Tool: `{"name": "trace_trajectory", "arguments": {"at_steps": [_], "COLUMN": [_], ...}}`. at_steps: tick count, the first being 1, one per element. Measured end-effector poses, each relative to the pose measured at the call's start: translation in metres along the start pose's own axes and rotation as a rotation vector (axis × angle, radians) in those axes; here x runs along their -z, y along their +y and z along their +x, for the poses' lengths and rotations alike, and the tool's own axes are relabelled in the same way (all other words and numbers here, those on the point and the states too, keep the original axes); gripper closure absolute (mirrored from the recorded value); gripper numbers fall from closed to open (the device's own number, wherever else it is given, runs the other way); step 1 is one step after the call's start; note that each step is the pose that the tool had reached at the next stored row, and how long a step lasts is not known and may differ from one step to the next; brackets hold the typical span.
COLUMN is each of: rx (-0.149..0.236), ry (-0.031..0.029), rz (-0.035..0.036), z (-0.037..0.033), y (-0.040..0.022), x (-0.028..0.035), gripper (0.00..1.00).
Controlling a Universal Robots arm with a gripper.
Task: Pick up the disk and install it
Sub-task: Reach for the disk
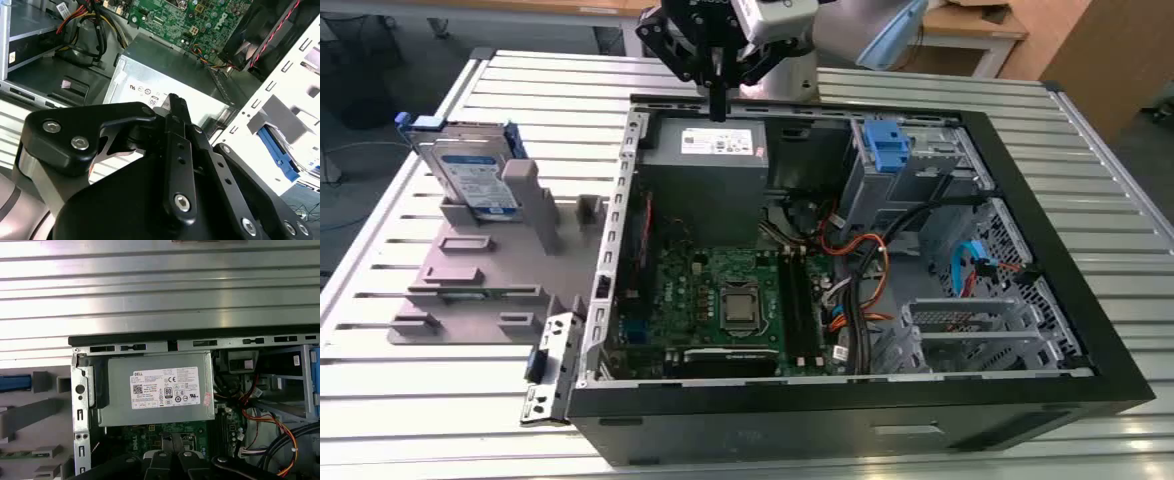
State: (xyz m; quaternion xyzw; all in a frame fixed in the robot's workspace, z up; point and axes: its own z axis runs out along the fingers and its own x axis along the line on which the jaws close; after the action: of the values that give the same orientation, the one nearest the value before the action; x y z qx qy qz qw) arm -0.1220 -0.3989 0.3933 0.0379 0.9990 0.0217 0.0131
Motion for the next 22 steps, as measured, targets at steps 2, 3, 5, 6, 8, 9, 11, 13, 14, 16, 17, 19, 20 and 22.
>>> {"name": "trace_trajectory", "arguments": {"at_steps": [2, 3, 5, 6, 8, 9, 11, 13, 14, 16, 17, 19, 20, 22], "rx": [0.0, 0.0, 0.0, 0.0, 0.0, 0.0, 0.0, 0.0, 0.0, 0.0, 0.0, 0.0, 0.0, 0.0], "ry": [0.0, 0.0, 0.0, 0.0, 0.0, 0.0, 0.0, 0.0, -0.0002, -0.0005, -0.0009, -0.0014, -0.0015, -0.0014], "rz": [0.0, 0.0, 0.0, 0.0, 0.0, 0.0, 0.0, -0.0001, -0.0001, 0.0, -0.0001, -0.0002, -0.0002, 0.0], "z": [0.0, 0.0, 0.0, 0.0, 0.0, 0.0, 0.0, 0.0004, 0.0014, 0.004, 0.0053, 0.0072, 0.0074, 0.0075], "y": [0.0, 0.0, 0.0, 0.0, 0.0, 0.0, 0.0, 0.0, -0.0001, -0.0003, -0.0004, -0.0005, -0.0005, -0.0006], "x": [0.0, 0.0, 0.0, 0.0, 0.0, 0.0, 0.0, 0.0, 0.0, 0.0001, 0.0002, 0.0002, 0.0002, 0.0002], "gripper": [0.89, 0.89, 0.89, 0.89, 0.89, 0.89, 0.89, 0.89, 0.89, 0.89, 0.89, 0.89, 0.89, 0.89]}}
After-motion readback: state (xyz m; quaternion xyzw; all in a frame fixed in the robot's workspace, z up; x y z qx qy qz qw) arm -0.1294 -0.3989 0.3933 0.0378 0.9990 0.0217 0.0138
